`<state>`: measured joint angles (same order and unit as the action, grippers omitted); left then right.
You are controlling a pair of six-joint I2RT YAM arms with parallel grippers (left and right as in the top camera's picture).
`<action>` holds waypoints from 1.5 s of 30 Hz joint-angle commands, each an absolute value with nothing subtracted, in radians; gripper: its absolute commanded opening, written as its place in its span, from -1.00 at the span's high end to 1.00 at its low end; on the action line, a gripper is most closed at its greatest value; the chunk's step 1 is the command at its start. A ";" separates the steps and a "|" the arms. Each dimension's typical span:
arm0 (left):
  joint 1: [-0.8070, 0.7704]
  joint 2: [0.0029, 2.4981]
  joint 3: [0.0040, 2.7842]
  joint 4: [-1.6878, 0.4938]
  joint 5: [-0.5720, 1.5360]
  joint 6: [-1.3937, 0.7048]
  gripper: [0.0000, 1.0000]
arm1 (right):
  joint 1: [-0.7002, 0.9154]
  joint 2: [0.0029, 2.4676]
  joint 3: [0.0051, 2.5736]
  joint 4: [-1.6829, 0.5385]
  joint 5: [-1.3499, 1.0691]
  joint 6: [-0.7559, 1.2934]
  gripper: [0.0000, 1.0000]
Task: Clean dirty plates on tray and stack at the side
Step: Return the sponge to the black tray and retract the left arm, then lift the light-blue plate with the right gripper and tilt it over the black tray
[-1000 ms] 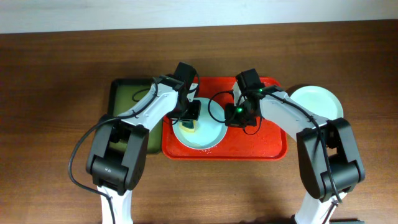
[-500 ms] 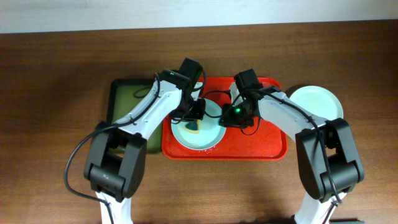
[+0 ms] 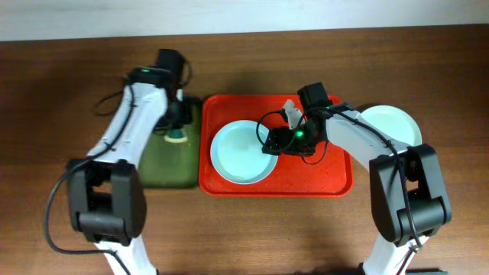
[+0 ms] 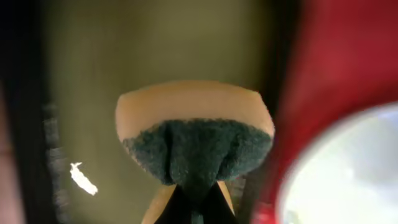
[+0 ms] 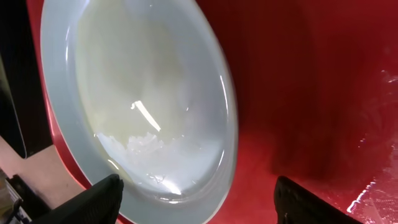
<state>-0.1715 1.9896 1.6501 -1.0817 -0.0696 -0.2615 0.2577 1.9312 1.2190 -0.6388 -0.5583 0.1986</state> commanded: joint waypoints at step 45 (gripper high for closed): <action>0.016 1.724 1.684 -0.956 -0.026 -0.140 -0.99 | 0.262 1.850 1.342 -0.745 -0.513 0.406 0.92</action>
